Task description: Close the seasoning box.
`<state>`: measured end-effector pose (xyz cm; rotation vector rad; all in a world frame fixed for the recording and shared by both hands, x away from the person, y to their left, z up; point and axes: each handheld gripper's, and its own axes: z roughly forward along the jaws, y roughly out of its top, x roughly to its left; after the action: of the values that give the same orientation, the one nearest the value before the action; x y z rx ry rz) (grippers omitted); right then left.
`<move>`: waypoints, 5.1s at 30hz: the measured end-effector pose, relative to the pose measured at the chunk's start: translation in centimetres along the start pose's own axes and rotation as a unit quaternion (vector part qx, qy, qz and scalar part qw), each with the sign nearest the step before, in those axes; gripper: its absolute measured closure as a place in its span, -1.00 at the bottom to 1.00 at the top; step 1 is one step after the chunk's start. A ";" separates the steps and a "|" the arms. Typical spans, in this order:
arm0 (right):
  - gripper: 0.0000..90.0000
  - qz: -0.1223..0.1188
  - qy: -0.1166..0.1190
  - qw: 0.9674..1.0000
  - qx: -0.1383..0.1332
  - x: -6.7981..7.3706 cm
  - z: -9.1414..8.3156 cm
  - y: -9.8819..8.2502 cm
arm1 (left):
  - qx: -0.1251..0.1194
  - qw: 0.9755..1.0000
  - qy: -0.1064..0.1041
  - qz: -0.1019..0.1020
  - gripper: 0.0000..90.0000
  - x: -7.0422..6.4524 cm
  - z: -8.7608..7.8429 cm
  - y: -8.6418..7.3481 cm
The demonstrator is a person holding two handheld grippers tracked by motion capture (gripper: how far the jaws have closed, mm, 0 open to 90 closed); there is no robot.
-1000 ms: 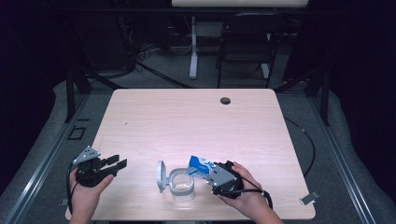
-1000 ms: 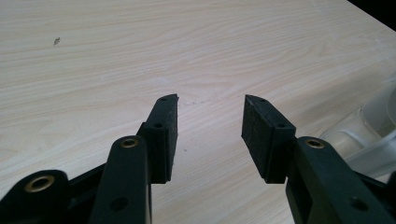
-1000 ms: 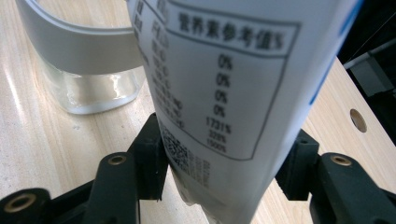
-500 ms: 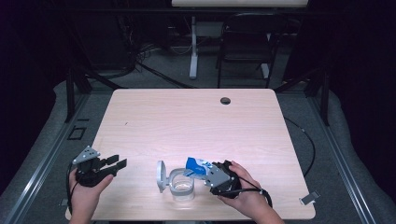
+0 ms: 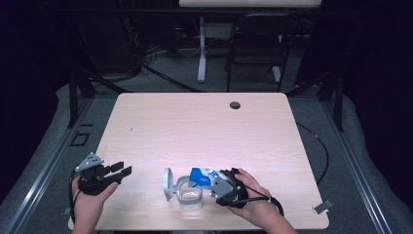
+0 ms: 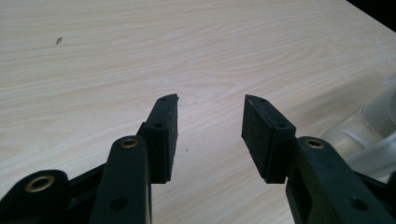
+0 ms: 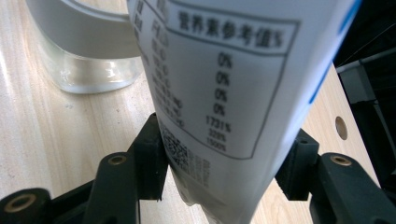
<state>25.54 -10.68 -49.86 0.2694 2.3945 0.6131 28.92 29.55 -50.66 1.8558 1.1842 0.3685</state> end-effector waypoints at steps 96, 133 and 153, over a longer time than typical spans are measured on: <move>0.01 -0.141 -0.067 0.986 0.066 0.5 0.6 1.2 | 0.000 1.000 0.002 -0.010 0.26 0.6 0.0 -0.2; 0.02 -0.165 -0.067 0.979 0.095 0.3 0.3 1.9 | 0.002 1.000 0.001 -0.014 0.26 0.8 0.0 -0.3; 0.02 -0.186 -0.074 0.973 0.112 0.4 0.2 2.3 | 0.001 1.000 0.002 -0.015 0.26 0.8 0.0 -0.3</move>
<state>25.48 -8.51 -49.08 -0.0404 2.2855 0.1462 29.15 30.32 -51.10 1.8377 1.2130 0.3548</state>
